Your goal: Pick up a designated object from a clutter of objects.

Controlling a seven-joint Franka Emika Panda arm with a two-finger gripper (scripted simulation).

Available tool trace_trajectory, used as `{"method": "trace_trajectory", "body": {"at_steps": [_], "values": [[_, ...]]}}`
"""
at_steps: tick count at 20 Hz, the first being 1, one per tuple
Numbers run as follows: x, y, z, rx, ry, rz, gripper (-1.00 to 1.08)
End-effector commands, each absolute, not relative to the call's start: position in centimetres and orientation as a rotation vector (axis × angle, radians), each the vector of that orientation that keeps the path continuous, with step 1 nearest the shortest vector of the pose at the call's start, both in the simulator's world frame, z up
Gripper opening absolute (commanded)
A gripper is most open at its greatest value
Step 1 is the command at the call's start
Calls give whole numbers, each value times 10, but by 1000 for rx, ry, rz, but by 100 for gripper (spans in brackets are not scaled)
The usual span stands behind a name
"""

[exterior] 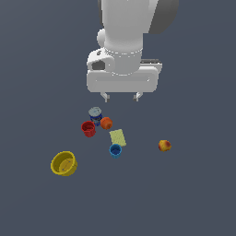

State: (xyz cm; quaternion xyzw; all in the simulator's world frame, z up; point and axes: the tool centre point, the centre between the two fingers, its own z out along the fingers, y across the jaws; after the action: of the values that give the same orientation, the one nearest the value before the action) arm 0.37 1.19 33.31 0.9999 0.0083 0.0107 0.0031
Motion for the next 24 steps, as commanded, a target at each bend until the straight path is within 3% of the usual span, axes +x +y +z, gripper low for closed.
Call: {"method": "trace_trajectory", "body": {"at_steps": [1,15,24], "values": [[4,12,333,3135,26,33,100],[5,18,329,3156,62,13,100],[23,13,292,3153,109,11,100]]}}
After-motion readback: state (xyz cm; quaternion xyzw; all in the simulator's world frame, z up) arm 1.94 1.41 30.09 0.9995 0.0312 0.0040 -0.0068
